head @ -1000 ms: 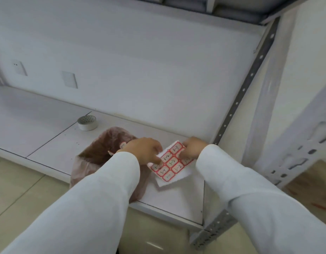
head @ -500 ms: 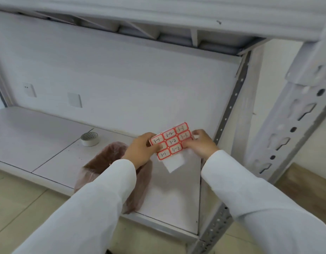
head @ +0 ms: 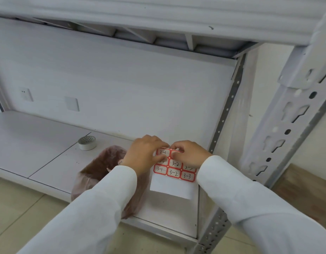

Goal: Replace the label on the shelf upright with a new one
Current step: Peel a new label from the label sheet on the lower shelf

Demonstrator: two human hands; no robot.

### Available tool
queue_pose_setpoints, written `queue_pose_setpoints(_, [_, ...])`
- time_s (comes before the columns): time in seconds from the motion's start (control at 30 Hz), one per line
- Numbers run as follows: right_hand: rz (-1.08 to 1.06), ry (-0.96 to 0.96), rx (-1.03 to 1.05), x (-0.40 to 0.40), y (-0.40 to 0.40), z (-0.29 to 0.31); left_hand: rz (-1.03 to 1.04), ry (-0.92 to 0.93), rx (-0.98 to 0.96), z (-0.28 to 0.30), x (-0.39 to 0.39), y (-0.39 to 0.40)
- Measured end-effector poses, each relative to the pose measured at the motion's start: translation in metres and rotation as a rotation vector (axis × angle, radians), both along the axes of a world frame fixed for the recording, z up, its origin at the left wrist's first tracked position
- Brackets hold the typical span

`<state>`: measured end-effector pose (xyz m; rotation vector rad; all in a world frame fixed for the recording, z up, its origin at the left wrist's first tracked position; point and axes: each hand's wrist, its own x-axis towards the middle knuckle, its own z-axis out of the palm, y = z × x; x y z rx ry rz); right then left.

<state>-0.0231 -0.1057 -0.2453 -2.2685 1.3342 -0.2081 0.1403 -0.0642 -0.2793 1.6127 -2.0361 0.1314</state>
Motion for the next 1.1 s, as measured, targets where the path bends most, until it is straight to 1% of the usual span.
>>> queue_pose_setpoints(0.07, [0.012,0.033,0.002,0.000,0.000,0.000,-0.056,-0.057,-0.089,0.000,-0.002,-0.001])
queue_pose_setpoints(0.13, [0.009,0.006,0.029,-0.001,-0.001,0.001,-0.074,-0.067,-0.162,0.000,-0.004,-0.002])
queue_pose_setpoints(0.3, [0.008,-0.032,0.095,-0.002,0.001,0.005,-0.082,-0.144,-0.248,0.001,-0.004,-0.004])
queue_pose_setpoints(0.43, [-0.018,-0.053,0.163,-0.003,0.002,0.010,-0.077,-0.154,-0.295,0.003,-0.006,-0.001])
queue_pose_setpoints(0.7, [-0.063,-0.091,0.264,-0.001,0.000,0.007,-0.048,-0.186,-0.321,0.005,-0.003,0.002])
queue_pose_setpoints(1.1, [-0.125,-0.064,0.314,0.003,0.000,0.007,-0.043,-0.258,-0.294,0.000,-0.001,-0.002])
